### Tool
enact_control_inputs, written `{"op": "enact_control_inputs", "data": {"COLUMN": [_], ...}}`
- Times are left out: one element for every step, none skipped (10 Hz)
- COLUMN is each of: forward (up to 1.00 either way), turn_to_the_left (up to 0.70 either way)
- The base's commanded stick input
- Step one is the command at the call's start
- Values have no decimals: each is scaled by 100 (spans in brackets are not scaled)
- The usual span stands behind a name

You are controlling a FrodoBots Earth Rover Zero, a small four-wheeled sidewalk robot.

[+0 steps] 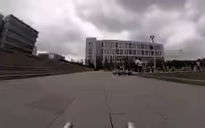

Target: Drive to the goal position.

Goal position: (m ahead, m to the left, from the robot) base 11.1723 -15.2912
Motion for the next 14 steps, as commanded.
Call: {"op": "enact_control_inputs", "data": {"forward": [50, 50, 50, 50, 50, 50, 50, 50, 50, 50, 50, 50, 50, 50], "turn_to_the_left": [1, 1, 1, 1, 1, 1, 1, 1, 1, 1, 1, 1, 1, 1]}}
